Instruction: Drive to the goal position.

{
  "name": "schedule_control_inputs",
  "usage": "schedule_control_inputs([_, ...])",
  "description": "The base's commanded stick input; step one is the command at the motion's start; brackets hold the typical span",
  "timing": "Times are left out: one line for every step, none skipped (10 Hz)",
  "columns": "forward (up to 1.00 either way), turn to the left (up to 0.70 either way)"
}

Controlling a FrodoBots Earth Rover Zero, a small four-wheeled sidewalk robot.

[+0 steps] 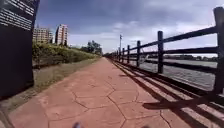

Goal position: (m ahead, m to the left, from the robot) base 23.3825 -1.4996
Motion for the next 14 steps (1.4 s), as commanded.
schedule_control_inputs([0.70, 0.00])
schedule_control_inputs([0.70, 0.00])
schedule_control_inputs([0.70, 0.00])
schedule_control_inputs([0.70, 0.00])
schedule_control_inputs([0.70, 0.00])
schedule_control_inputs([0.70, 0.00])
schedule_control_inputs([0.70, 0.00])
schedule_control_inputs([0.70, 0.00])
schedule_control_inputs([0.70, 0.00])
schedule_control_inputs([0.70, 0.00])
schedule_control_inputs([0.70, 0.03])
schedule_control_inputs([0.70, 0.26])
schedule_control_inputs([0.70, 0.35])
schedule_control_inputs([0.70, 0.35])
